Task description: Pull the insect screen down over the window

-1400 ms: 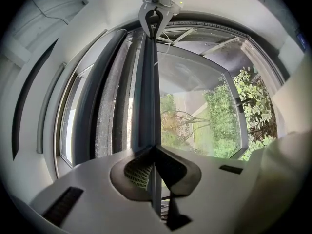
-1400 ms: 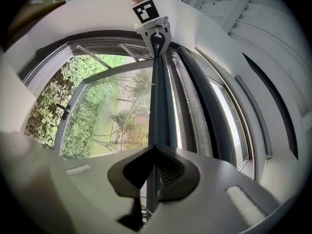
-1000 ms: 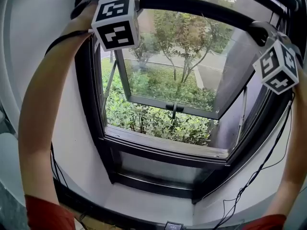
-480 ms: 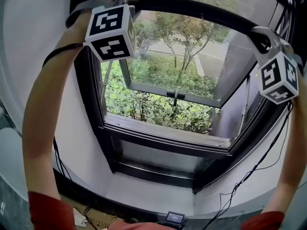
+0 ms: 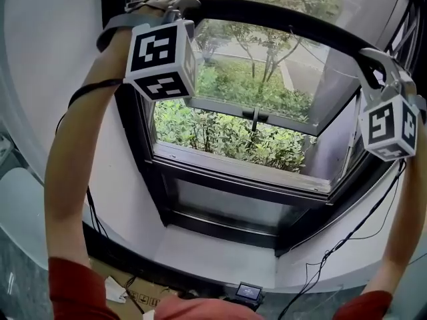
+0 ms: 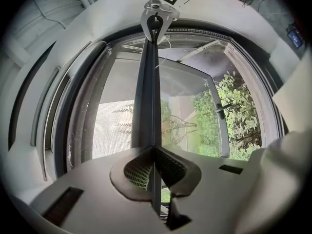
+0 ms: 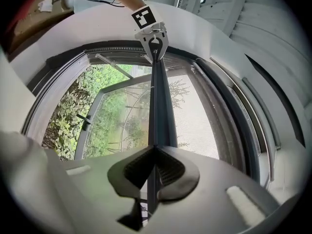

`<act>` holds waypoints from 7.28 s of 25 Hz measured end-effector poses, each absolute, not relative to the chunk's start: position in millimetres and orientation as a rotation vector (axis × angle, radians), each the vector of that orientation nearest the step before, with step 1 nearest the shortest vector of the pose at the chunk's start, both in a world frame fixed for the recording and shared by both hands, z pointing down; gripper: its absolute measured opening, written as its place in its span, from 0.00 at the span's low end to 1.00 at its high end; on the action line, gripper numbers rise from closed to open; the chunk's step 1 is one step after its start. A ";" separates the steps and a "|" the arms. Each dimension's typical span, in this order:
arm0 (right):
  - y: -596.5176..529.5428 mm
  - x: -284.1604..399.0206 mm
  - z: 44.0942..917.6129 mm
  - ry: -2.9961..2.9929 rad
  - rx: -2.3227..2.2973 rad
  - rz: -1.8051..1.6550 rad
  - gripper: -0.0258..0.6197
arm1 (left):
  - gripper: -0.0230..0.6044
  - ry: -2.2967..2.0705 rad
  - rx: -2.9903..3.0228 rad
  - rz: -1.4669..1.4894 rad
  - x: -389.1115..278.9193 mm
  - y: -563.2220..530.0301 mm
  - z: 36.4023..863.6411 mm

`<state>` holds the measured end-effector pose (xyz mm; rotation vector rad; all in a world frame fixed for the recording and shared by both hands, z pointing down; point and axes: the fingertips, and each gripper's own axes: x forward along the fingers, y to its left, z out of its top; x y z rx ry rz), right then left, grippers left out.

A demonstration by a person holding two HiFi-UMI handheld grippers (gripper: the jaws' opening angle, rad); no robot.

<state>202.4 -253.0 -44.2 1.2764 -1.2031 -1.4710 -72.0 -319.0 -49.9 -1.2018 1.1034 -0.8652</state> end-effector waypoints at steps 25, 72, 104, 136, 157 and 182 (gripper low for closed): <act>-252.0 201.9 49.7 -1.288 1.240 -1.391 0.08 | 0.07 1.062 -1.256 -0.925 -74.3 -315.2 43.2; -241.6 200.1 214.1 -1.448 1.200 -1.182 0.08 | 0.07 1.016 -1.394 -1.003 -76.3 -303.5 209.2; -241.7 201.2 337.3 -1.567 1.062 -0.928 0.08 | 0.07 0.881 -1.538 -1.173 -74.7 -303.5 332.7; -240.9 201.4 408.7 -1.651 0.958 -0.692 0.08 | 0.07 0.750 -1.668 -1.299 -74.6 -303.3 404.6; -251.8 203.9 404.6 -1.642 1.007 -0.771 0.08 | 0.07 0.785 -1.639 -1.246 -73.0 -309.6 400.5; -242.5 203.9 411.7 -1.686 0.948 -0.561 0.08 | 0.07 0.723 -1.763 -1.304 -72.0 -304.7 407.9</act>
